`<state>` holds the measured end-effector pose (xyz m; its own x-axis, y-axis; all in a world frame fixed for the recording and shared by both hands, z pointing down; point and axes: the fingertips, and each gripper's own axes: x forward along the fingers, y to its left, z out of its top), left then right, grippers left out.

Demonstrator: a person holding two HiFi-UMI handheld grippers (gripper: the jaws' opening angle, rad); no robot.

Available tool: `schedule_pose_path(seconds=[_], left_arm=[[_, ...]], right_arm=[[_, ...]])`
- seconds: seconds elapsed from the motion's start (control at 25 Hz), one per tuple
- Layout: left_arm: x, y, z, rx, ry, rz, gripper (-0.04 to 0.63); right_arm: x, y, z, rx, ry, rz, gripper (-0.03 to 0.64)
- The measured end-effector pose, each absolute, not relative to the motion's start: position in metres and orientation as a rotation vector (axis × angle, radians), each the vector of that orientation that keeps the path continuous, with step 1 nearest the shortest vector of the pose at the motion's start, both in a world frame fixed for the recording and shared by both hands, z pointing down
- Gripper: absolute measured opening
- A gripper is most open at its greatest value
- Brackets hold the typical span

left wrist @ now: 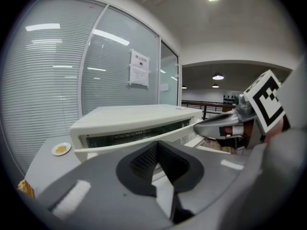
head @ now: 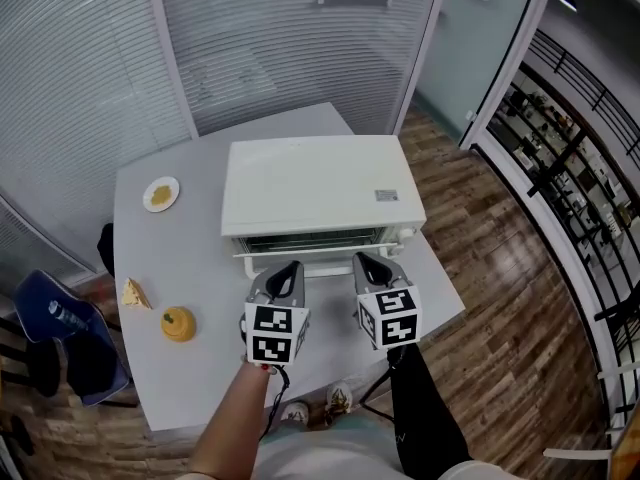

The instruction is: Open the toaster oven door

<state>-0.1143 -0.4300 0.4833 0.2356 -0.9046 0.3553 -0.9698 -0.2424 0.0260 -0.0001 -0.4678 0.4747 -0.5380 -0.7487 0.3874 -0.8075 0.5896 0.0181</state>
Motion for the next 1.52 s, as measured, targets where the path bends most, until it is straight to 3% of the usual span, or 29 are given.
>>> schedule_pose_path(seconds=[1.52], left_arm=[[-0.084, -0.31, 0.597, 2.141, -1.741, 0.49, 0.058]], right_arm=[[0.04, -0.342, 0.59, 1.297, -2.344, 0.377, 0.003]])
